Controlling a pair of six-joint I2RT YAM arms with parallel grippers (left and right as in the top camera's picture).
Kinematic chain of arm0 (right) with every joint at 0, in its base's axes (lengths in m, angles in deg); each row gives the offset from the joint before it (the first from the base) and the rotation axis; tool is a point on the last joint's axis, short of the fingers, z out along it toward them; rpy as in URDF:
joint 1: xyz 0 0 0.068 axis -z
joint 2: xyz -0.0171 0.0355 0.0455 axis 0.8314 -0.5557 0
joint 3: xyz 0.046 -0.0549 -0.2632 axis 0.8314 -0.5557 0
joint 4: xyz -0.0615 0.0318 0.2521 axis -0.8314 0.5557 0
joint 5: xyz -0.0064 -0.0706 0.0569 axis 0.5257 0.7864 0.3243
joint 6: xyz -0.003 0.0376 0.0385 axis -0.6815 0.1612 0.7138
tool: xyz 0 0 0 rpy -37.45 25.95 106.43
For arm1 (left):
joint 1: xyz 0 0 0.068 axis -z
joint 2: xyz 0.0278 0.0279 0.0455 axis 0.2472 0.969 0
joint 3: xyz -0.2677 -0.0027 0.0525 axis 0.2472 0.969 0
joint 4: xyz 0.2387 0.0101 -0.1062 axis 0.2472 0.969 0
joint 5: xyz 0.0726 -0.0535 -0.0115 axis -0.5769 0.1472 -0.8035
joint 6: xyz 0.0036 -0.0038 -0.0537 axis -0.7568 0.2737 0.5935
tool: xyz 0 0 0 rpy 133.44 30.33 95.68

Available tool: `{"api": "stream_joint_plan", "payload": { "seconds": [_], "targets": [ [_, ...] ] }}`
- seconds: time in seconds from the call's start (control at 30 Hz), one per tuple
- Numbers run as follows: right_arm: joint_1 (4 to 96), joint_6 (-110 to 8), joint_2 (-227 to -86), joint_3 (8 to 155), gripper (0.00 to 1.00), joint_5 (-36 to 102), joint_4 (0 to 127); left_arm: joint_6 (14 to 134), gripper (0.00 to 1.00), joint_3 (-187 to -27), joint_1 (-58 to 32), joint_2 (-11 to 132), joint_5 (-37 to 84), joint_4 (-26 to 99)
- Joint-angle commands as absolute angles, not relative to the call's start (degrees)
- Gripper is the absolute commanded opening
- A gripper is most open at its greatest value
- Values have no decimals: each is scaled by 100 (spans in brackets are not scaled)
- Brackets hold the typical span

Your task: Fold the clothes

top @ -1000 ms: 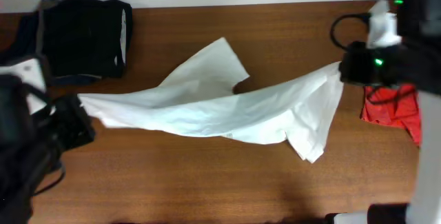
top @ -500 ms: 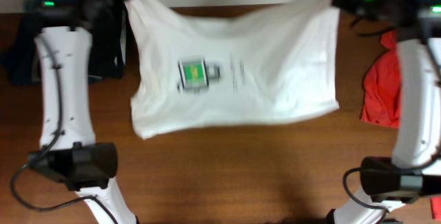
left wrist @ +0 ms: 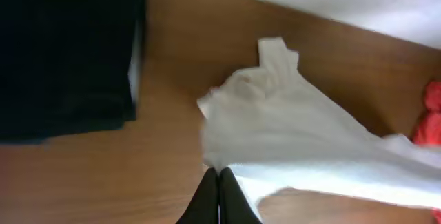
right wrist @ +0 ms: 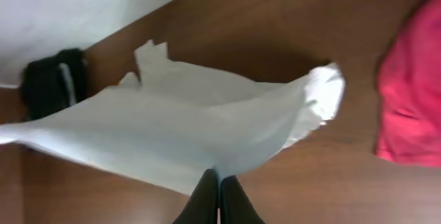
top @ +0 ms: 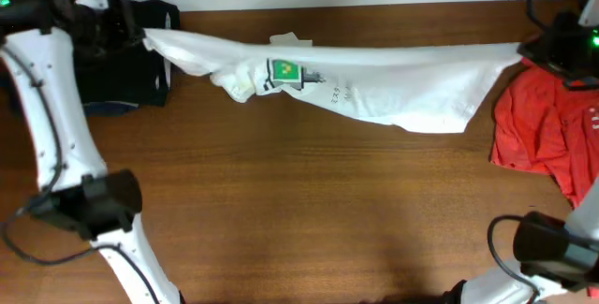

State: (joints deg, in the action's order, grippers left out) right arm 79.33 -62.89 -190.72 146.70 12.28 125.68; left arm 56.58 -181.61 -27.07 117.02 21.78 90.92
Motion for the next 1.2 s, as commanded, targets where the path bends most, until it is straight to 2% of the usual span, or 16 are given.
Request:
{"api": "stream_joint_plan", "payload": {
  "seconds": [0.0,0.1,0.23,0.3,0.37,0.43,0.47,0.57,0.6,0.7,0.83,0.93,1.03,1.1,1.17],
  "targets": [
    [8399,-6279,-18068,14748,4,1685,12524,5505,1,-18401,-2798,9831,1476,9127],
    [8302,-6237,-17850,14746,4,1658,12598,5663,1,-18399,-2722,9081,1476,9322],
    [7406,-6239,-18497,14742,4,1661,12270,5680,1,-18202,-2457,9678,1483,9420],
    [6976,-6058,-19006,14742,4,1667,11462,5767,1,-18119,-2442,10426,1572,8766],
    [6707,-5072,-19522,14744,4,1741,10072,5754,1,-18119,-2442,11169,1848,6869],
    [6908,-4508,-19526,14879,4,1075,9049,5743,1,-18294,-2505,11112,2735,5750],
    [7094,-4399,-19515,15161,4,753,8859,5770,1,-18462,-2554,11035,2726,5586],
    [8410,-4261,-19513,16656,4,-254,8756,5765,1,-19444,-3157,10566,2731,5086],
    [8641,-4255,-19513,16794,4,-582,8692,5916,1,-19553,-3314,10493,2735,4662],
    [8831,-4445,-19565,16733,4,-829,8880,6041,1,-19424,-3382,10633,2676,4480],
    [8372,-5804,-19574,16235,4,496,10559,6038,1,-18609,-3308,11322,2434,4981],
    [8149,-6012,-19559,15959,4,1300,11746,5634,1,-18283,-3362,11647,2423,6146],
    [8180,-6239,-19428,15959,4,1698,12705,5496,1,-18412,-3349,10948,2407,7407],
    [8171,-6261,-19089,15946,4,1918,12828,5499,1,-18412,-3349,9984,1701,8504],
    [8128,-6261,-18792,15924,4,1899,12828,5501,1,-18412,-3349,9484,1413,9070]
  ]
}}
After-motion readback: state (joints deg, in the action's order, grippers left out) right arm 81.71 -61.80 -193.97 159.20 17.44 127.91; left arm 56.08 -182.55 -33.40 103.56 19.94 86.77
